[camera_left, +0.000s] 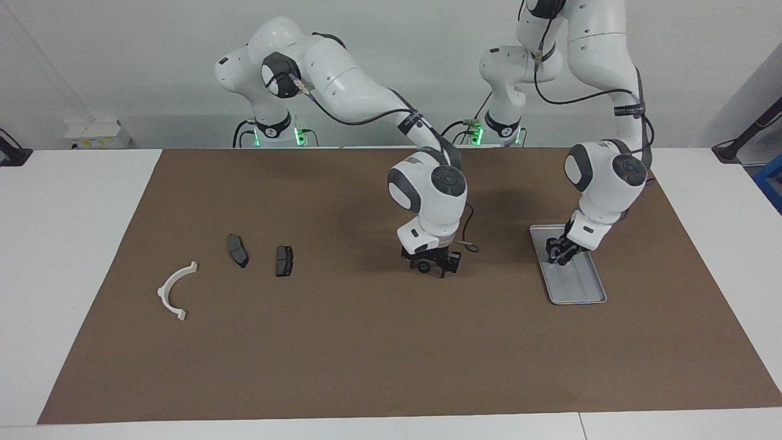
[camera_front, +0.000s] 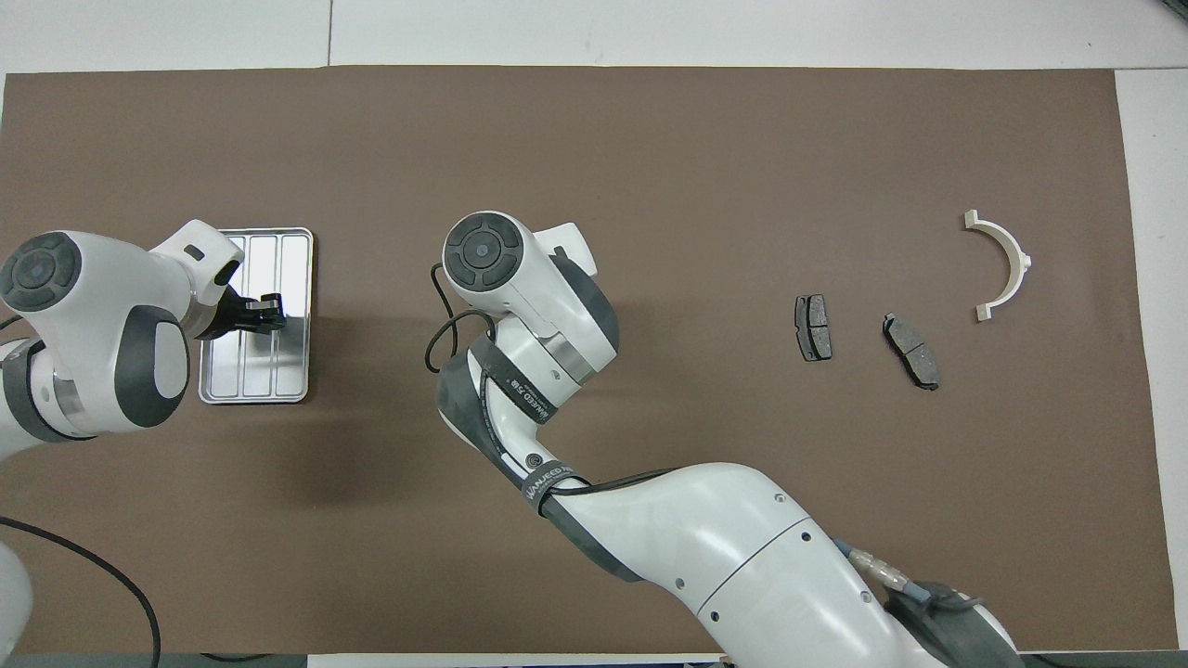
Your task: Place bearing gear from tray to pile
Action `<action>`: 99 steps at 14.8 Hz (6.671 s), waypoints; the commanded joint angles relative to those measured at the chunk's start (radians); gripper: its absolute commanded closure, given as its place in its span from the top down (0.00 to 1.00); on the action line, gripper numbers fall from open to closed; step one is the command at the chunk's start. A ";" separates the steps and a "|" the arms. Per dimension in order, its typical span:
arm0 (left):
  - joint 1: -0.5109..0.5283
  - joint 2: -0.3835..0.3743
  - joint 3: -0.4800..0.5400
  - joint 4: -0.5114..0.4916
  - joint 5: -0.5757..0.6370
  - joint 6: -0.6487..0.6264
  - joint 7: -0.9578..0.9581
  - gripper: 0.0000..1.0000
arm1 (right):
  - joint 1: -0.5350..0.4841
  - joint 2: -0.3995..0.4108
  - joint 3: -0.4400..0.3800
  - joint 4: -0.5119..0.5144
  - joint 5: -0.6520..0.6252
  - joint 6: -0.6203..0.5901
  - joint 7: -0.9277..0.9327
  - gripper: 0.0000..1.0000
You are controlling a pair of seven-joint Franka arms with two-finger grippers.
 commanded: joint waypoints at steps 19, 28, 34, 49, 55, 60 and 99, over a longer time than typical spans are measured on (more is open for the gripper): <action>-0.156 0.023 -0.004 0.489 0.015 -0.440 -0.247 0.00 | -0.330 -0.208 0.054 0.006 0.073 -0.376 -0.572 0.00; -0.461 0.108 -0.004 0.529 0.041 -0.385 -0.631 0.00 | -0.638 -0.343 0.047 -0.219 -0.052 -0.172 -1.249 0.00; -0.591 0.217 -0.005 0.547 0.073 -0.299 -0.786 0.00 | -0.698 -0.325 0.047 -0.468 -0.056 0.201 -1.303 0.00; -0.599 0.244 -0.004 0.396 0.091 -0.066 -0.830 0.00 | -0.681 -0.346 0.048 -0.519 -0.053 0.237 -1.294 1.00; -0.612 0.231 -0.002 0.333 0.091 -0.004 -0.838 0.00 | -0.600 -0.523 0.053 -0.494 -0.050 -0.034 -1.204 1.00; -0.602 0.230 0.000 0.345 0.093 -0.023 -0.830 1.00 | -0.443 -0.600 0.054 -0.476 -0.035 -0.171 -0.811 1.00; 0.079 -0.221 0.000 0.573 0.079 -0.759 -0.079 1.00 | -0.104 -0.104 0.102 -0.212 -0.033 0.131 -0.015 0.67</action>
